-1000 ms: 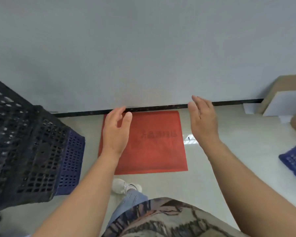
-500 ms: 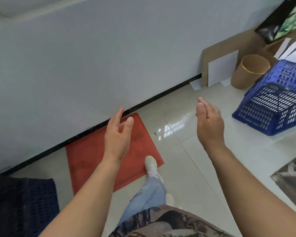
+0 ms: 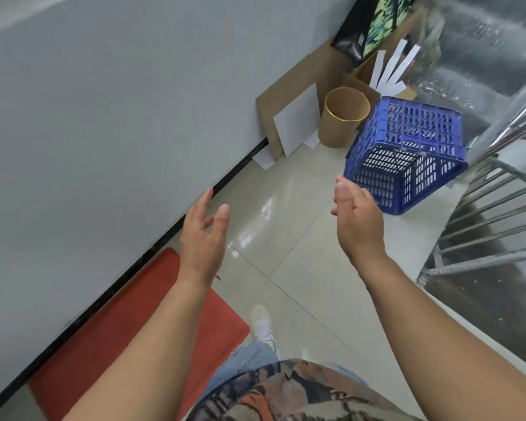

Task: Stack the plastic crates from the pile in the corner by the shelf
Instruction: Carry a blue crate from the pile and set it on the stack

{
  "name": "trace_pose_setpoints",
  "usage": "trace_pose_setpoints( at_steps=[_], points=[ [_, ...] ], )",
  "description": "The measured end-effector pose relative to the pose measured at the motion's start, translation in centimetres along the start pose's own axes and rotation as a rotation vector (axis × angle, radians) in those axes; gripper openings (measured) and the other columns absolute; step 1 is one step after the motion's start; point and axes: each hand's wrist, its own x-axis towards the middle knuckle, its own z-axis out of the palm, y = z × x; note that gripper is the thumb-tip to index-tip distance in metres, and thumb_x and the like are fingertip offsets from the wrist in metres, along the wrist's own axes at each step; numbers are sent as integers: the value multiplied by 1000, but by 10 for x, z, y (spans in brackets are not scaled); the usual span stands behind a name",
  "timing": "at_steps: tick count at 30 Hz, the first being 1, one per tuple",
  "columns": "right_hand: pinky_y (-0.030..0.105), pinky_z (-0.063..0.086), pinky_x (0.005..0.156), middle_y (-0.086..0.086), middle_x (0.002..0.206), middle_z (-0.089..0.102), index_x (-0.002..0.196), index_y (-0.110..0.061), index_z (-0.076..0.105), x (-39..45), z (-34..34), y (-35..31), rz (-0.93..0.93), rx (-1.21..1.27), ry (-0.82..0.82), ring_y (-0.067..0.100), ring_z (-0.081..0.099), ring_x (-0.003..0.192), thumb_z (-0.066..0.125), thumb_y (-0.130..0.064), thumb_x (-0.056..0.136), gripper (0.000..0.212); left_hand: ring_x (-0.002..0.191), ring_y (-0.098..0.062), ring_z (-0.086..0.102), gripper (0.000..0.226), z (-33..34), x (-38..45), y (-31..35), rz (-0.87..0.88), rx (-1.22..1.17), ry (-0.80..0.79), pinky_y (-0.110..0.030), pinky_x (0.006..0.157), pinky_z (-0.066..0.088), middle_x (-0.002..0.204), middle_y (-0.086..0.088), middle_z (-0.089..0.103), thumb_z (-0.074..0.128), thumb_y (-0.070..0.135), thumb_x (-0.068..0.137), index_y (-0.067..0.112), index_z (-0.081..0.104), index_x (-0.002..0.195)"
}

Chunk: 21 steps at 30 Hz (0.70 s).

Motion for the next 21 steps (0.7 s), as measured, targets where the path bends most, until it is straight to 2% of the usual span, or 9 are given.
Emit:
trace_pose_setpoints(
  at_steps=[5,7,9,10,11,13,15,19,21],
  points=[
    [46,49,93,7,119,57,135,-22,54,49,-19,7,52,12,124,27,63,100,28,-63,85,69,92,29,46,49,57,62,34,58,7,-120,-39,102,43,137,15,42,49,41,92,33,40,139],
    [41,50,90,5,112,56,136,-19,52,66,-32,17,55,-8,154,22,61,97,38,-49,93,55,91,31,44,49,80,76,43,89,14,-148,-19,99,41,136,13,44,49,40,93,32,38,140],
    [31,45,87,6,110,59,137,-17,50,84,-47,30,75,-52,167,18,58,94,43,-40,96,47,95,30,43,50,102,86,51,91,22,-183,1,84,35,140,9,45,48,38,93,32,36,141],
    [29,44,86,6,112,59,138,-17,49,94,-55,37,93,-61,170,16,57,93,44,-41,96,48,103,25,45,51,112,91,54,76,17,-199,1,84,34,141,7,45,48,39,93,34,35,142],
    [30,43,85,7,113,60,138,-18,49,105,-62,43,111,-58,175,17,57,93,43,-45,94,52,112,16,46,52,123,95,56,60,10,-207,-5,91,35,140,7,46,48,41,92,36,33,142],
    [32,44,86,6,113,60,139,-19,48,128,-77,57,130,-47,183,20,60,96,36,-54,87,64,125,-3,45,58,146,104,59,42,28,-197,-28,107,35,135,12,49,48,52,89,43,28,142],
    [31,41,85,5,112,60,139,-18,48,158,-94,73,135,-46,181,22,61,98,35,-53,86,65,129,-9,43,65,174,114,63,33,54,-176,-41,111,32,128,19,50,43,63,82,50,23,142],
    [22,32,80,6,120,58,140,-18,47,230,-137,109,134,-106,144,13,52,94,42,-39,98,47,133,-11,38,70,245,129,75,-5,74,-140,-44,113,27,126,23,47,38,68,79,49,19,143],
    [21,30,79,7,122,58,138,-19,49,269,-156,127,135,-130,118,9,46,92,43,-36,99,44,134,-8,37,67,285,136,82,-41,74,-133,-39,113,27,133,19,44,40,64,83,46,20,144]
  ],
)
